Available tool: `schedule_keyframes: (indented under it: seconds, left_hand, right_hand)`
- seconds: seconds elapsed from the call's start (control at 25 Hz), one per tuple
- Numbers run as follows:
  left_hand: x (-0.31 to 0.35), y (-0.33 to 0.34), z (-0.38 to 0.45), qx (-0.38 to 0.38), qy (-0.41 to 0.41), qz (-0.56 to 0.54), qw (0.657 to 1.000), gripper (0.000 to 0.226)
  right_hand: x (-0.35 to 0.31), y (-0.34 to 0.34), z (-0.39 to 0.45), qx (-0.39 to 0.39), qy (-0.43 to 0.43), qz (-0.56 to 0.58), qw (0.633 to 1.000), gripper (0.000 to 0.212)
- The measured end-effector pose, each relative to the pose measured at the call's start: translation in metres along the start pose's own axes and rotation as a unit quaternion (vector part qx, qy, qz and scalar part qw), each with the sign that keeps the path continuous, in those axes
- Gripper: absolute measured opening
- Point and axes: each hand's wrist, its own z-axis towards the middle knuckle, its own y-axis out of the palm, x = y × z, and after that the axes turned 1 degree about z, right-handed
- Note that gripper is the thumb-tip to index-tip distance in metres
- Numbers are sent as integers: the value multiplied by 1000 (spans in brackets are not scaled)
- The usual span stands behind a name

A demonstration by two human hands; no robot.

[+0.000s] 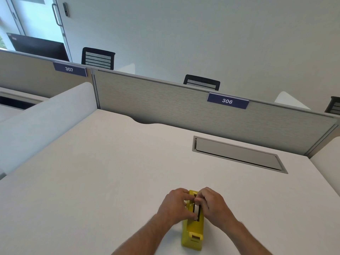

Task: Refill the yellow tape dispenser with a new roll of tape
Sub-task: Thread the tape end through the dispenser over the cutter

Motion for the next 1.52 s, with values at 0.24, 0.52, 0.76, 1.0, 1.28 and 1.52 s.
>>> schedule_keyframes:
  seconds: [0.24,0.52,0.76,1.0,1.28,1.52]
  left_hand:
    - [0,-1,2,-5,4,9,1000,64]
    - [-10,-6,-5,-41,30,-15,999,85]
    - [-13,-9,-5,-76,26,91,993,101]
    - [-17,-5,-4,-74,10,104,992,102]
    - [-21,-2,-4,-70,-6,82,994,102]
    - [-23,1,-5,-67,-20,69,995,105]
  right_hand:
    - [0,-1,-2,12,1,4,1000,16]
    - [-2,0,-11,10,-15,-12,1000,13]
    - [-8,6,-29,24,-30,-61,997,11]
    - [-10,12,-46,19,-27,-56,998,9]
    - [-18,16,-61,43,-27,-40,998,6]
    - [-23,19,-76,55,-18,-15,998,11]
